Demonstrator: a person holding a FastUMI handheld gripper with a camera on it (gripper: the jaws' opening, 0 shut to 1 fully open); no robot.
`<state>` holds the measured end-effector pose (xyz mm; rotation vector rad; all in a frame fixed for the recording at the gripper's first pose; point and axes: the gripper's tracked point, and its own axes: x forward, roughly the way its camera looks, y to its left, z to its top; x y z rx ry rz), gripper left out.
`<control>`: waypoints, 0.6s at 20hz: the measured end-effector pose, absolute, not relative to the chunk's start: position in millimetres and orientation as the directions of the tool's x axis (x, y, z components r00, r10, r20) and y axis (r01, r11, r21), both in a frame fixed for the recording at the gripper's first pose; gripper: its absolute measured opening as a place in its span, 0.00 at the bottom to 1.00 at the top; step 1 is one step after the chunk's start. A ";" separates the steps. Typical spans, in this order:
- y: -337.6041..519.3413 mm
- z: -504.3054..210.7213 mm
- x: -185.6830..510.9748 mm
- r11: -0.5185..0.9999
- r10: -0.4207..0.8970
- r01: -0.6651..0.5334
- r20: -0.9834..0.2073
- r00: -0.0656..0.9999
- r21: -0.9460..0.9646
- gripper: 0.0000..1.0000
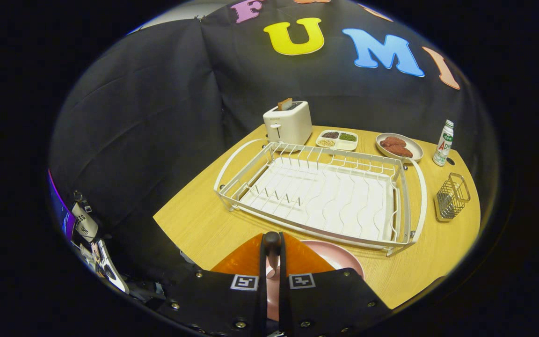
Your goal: Take the plate from the dish rack, then take the spoon from the basket and place it into the plate.
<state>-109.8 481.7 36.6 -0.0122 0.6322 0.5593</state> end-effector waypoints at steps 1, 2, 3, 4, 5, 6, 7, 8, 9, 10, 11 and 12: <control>480.7 35.3 -109.8 0.856 0.488 -0.493 -0.563 0.667 0.158 0.10; 480.8 35.8 -111.1 0.854 0.493 -0.494 -0.562 0.664 0.165 0.10; 480.9 37.8 -112.4 0.852 0.498 -0.493 -0.559 0.663 0.175 0.12; 482.5 38.1 -112.8 0.851 0.504 -0.493 -0.554 0.662 0.185 0.14; 481.5 41.1 -112.4 0.851 0.504 -0.491 -0.550 0.666 0.186 0.14; 480.9 42.8 -112.0 0.853 0.501 -0.488 -0.548 0.670 0.184 0.19; 479.5 45.8 -111.3 0.854 0.501 -0.487 -0.542 0.675 0.183 0.19; 478.5 48.6 -109.8 0.855 0.501 -0.486 -0.536 0.679 0.183 0.18; 477.0 51.9 -108.7 0.856 0.500 -0.483 -0.532 0.684 0.184 0.19; 475.1 53.9 -108.5 0.858 0.498 -0.480 -0.529 0.687 0.185 0.18; 473.0 56.5 -107.5 0.859 0.497 -0.476 -0.526 0.690 0.187 0.18; 471.3 59.2 -106.5 0.860 0.497 -0.475 -0.522 0.693 0.187 0.18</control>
